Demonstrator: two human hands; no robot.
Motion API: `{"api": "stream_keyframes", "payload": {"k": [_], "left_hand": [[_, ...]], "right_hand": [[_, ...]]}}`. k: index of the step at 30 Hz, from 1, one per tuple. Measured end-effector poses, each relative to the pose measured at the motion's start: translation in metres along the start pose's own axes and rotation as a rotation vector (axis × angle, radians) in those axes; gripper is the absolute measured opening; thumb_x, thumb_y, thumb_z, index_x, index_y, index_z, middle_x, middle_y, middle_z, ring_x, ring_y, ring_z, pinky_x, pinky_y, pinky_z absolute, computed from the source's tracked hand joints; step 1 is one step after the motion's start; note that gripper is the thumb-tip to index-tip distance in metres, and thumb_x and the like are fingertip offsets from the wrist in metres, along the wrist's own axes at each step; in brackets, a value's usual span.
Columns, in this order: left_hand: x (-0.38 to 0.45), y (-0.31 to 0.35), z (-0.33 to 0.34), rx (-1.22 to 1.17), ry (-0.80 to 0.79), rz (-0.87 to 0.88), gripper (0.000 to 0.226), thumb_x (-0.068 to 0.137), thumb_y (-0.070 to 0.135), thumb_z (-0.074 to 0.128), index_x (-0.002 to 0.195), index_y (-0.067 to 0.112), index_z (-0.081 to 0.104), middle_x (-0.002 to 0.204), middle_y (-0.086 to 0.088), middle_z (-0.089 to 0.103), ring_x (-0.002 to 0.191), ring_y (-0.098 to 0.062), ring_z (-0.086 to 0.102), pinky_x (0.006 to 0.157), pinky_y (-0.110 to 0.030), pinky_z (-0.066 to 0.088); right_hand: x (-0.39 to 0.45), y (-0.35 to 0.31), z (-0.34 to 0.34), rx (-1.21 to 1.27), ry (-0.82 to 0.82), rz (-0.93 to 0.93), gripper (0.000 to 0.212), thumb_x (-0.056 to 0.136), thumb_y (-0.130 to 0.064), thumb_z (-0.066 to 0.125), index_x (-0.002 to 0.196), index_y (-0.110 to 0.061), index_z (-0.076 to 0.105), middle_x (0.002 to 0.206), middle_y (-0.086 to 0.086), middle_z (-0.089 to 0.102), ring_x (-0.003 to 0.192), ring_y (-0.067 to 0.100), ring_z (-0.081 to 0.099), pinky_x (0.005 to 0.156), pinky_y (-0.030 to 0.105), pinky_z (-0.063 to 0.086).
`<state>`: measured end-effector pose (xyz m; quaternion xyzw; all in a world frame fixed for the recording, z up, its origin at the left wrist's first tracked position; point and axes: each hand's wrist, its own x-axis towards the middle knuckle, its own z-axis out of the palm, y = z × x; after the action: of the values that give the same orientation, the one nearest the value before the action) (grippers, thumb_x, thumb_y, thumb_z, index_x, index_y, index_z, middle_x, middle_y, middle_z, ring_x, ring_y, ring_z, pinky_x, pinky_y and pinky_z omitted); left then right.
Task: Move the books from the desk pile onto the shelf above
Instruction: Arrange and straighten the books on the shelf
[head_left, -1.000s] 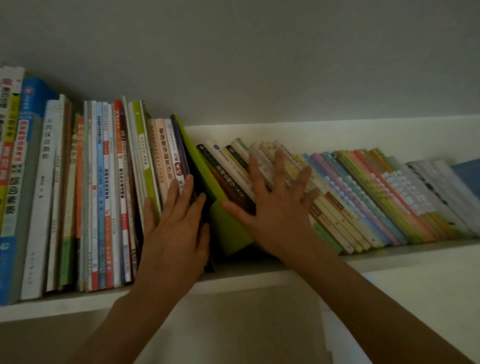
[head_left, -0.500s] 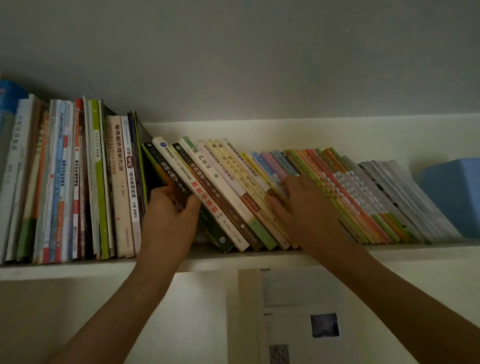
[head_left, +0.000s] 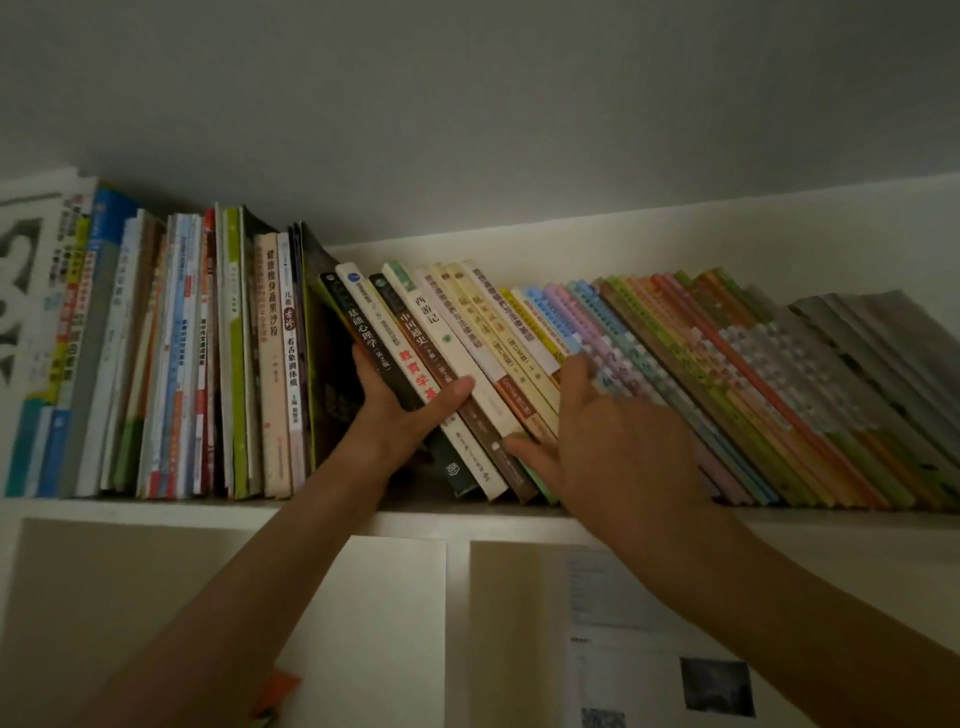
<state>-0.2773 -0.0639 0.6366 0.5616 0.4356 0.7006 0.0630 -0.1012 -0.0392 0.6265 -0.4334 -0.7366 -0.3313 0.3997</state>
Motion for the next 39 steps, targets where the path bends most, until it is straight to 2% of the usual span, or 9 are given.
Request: {"api": "stream_keyframes", "payload": {"k": [6,11,13,19,23,25,28,34,39], "left_hand": [[0.02,0.004,-0.012,0.122,-0.123,0.094,0.111,0.076,0.02,0.073,0.146,0.027,-0.013,0.123,0.009,0.049,0.117,-0.011,0.05,0.1,-0.045,0.044],[0.033,0.014,-0.039,0.237,-0.264,0.22,0.103,0.08,0.009,0.068,0.148,0.027,-0.007,0.128,0.012,0.045,0.103,0.013,0.051,0.078,-0.006,0.047],[0.023,0.016,-0.049,0.27,-0.263,0.212,0.095,0.085,0.013,0.063,0.147,0.031,-0.006,0.125,0.02,0.043,0.098,0.02,0.048,0.076,-0.002,0.043],[-0.02,0.015,-0.061,0.917,0.06,0.188,0.034,0.097,0.032,0.043,0.125,0.015,0.048,0.121,-0.005,0.058,0.099,-0.016,0.057,0.082,-0.026,0.044],[-0.035,-0.003,-0.076,1.099,0.238,0.496,0.054,0.082,0.038,0.055,0.128,0.009,0.052,0.124,-0.014,0.055,0.101,-0.025,0.056,0.085,-0.036,0.046],[-0.031,-0.01,-0.081,1.154,0.234,0.516,0.07,0.079,0.051,0.044,0.138,0.013,0.043,0.143,-0.012,0.042,0.132,-0.032,0.035,0.105,-0.05,0.029],[-0.022,-0.014,-0.085,1.087,0.155,0.487,0.079,0.077,0.059,0.026,0.143,0.017,0.034,0.149,0.001,0.029,0.142,-0.026,0.015,0.111,-0.05,0.009],[-0.019,-0.02,-0.076,1.067,0.281,0.523,0.065,0.079,0.025,0.07,0.134,0.002,0.047,0.147,-0.023,0.032,0.132,-0.049,0.03,0.101,-0.064,0.027],[-0.053,0.001,-0.021,0.725,0.206,0.546,0.036,0.085,0.01,0.064,0.12,0.006,0.059,0.13,-0.016,0.051,0.118,-0.035,0.049,0.097,-0.039,0.04]], "right_hand": [[0.003,-0.01,0.0,0.073,0.066,0.071,0.065,0.095,-0.058,0.027,0.134,-0.007,0.02,0.098,0.005,0.062,0.075,0.022,0.059,0.053,0.027,0.032],[0.014,-0.044,0.006,0.211,0.087,0.17,0.058,0.096,-0.056,0.027,0.129,-0.009,0.024,0.081,0.0,0.045,0.06,0.014,0.041,0.047,0.027,0.027],[0.022,-0.065,0.01,0.306,0.063,0.204,0.052,0.096,-0.055,0.028,0.126,-0.012,0.026,0.083,-0.001,0.043,0.06,0.011,0.041,0.045,0.025,0.027],[0.031,-0.069,0.008,0.418,-0.036,0.051,0.049,0.093,-0.06,0.031,0.119,-0.018,0.031,0.092,-0.003,0.052,0.071,0.014,0.055,0.06,0.03,0.048],[0.027,-0.066,0.004,0.497,-0.173,0.012,0.062,0.09,-0.056,0.045,0.135,-0.021,0.02,0.123,0.003,0.055,0.092,0.015,0.058,0.079,0.028,0.05],[0.024,-0.066,0.003,0.57,-0.319,0.01,0.087,0.088,-0.044,0.058,0.146,-0.023,-0.004,0.137,0.0,0.046,0.104,0.013,0.055,0.084,0.025,0.047],[0.022,-0.072,0.004,0.697,-0.317,0.081,0.099,0.086,-0.029,0.066,0.146,-0.031,-0.013,0.139,-0.002,0.044,0.117,0.014,0.052,0.091,0.03,0.049],[0.013,-0.074,0.005,0.801,-0.25,0.082,0.077,0.083,-0.028,0.069,0.142,-0.025,0.02,0.131,0.001,0.054,0.113,0.02,0.058,0.091,0.041,0.052],[-0.015,-0.023,-0.012,0.599,0.071,0.045,0.017,0.092,-0.026,0.056,0.104,-0.015,0.062,0.1,0.004,0.068,0.093,0.02,0.062,0.082,0.035,0.05]]}}
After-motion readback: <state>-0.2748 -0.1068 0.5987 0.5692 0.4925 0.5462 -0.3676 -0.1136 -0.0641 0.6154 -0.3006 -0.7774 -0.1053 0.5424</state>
